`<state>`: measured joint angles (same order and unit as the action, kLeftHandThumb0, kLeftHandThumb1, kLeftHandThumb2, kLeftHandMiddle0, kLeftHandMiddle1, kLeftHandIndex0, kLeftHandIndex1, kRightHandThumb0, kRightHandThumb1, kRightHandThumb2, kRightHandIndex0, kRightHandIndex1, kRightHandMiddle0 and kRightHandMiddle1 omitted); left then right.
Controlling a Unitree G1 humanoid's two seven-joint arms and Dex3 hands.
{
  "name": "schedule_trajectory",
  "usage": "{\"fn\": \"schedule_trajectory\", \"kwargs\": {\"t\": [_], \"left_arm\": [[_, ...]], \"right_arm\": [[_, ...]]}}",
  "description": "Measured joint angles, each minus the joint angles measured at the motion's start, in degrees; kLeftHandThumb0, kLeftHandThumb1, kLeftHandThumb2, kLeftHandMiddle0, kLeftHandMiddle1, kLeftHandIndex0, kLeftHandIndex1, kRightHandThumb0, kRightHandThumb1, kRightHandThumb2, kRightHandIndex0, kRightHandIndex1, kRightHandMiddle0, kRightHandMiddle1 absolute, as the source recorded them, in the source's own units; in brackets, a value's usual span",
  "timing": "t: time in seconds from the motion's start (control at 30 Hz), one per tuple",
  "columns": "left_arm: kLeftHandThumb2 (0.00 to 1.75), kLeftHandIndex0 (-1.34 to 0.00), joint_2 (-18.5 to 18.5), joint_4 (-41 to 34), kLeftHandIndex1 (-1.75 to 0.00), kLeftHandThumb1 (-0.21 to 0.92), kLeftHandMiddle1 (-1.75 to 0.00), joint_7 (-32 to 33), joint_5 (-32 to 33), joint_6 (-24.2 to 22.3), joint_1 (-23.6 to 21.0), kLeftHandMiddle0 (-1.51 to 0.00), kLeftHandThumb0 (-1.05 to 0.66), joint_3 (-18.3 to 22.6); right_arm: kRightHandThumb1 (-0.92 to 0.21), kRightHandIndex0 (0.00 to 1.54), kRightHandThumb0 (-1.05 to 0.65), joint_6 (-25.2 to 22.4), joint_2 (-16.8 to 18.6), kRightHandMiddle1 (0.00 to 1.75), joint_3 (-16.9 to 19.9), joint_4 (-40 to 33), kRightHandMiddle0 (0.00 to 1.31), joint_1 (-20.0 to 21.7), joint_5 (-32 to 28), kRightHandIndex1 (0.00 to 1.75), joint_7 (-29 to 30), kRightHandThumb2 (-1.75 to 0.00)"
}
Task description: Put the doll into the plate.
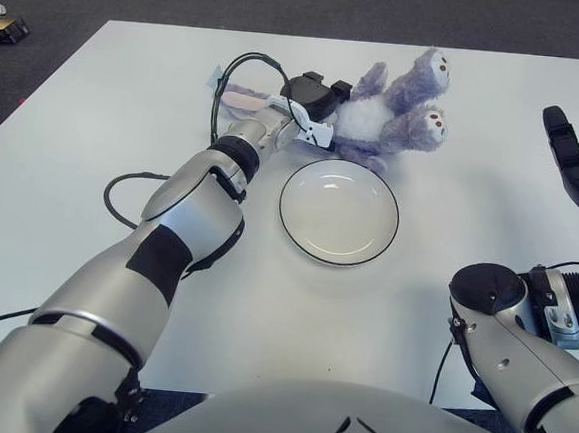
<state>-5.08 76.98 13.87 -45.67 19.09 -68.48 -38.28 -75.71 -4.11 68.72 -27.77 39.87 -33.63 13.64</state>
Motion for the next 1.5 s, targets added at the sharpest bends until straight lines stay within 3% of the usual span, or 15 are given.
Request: {"fn": "schedule_trajectory", "kwargs": {"t": [0.27, 0.5, 0.77, 0.93, 1.1, 1.5], "left_arm": [[0.31, -0.55, -0.4, -0.1, -1.13, 0.82, -1.39, -0.5, 0.3, 0.5, 0.0, -0.63, 0.0, 0.5], [0.27, -0.56, -1.4, -0.3, -1.12, 0.84, -1.37, -1.7, 0.5, 1.7, 0.0, -0.64, -0.01, 1.2], [0.24, -0.57, -3.3, -0.5, -1.11, 0.85, -1.37, -2.8, 0.5, 3.2, 0.0, -0.64, -0.01, 2.1], [0.48, -0.55, -4.9, -0.8, -1.19, 0.72, -1.39, -2.7, 0.5, 4.7, 0.0, -0.65, 0.0, 2.7], [0.8, -0.45, -6.2, -1.0, -1.41, 0.58, -1.49, -2.8, 1.6, 6.5, 0.0, -0.62, 0.0, 4.1], [0.91, -0.4, -7.5, -2.0, -1.53, 0.53, -1.52, -5.0, 4.0, 7.1, -0.1, -0.6, 0.0, 6.5]], "right_arm": [[-0.92, 0.64, -0.62, 17.4, 0.1, 0.32, -16.1, 12.8, 0.35, -14.3, 8.4, 0.01, -6.5, -0.7], [-0.92, 0.66, -0.63, 30.4, -1.9, 0.3, -25.7, 26.3, 0.34, -18.0, 12.3, 0.02, -11.8, -0.67], [-0.92, 0.66, -0.65, 34.8, -2.4, 0.28, -29.5, 28.9, 0.32, -18.4, 11.6, 0.01, -11.7, -0.63], [-0.92, 0.66, -0.65, 35.5, -2.4, 0.28, -30.7, 29.0, 0.31, -18.4, 11.0, 0.01, -10.7, -0.63], [-0.92, 0.67, -0.66, 36.0, -2.6, 0.28, -31.6, 29.2, 0.32, -18.4, 10.2, 0.01, -10.0, -0.62], [-0.92, 0.69, -0.66, 38.8, -4.2, 0.3, -33.4, 31.7, 0.32, -18.4, 9.2, 0.02, -10.2, -0.6]]}}
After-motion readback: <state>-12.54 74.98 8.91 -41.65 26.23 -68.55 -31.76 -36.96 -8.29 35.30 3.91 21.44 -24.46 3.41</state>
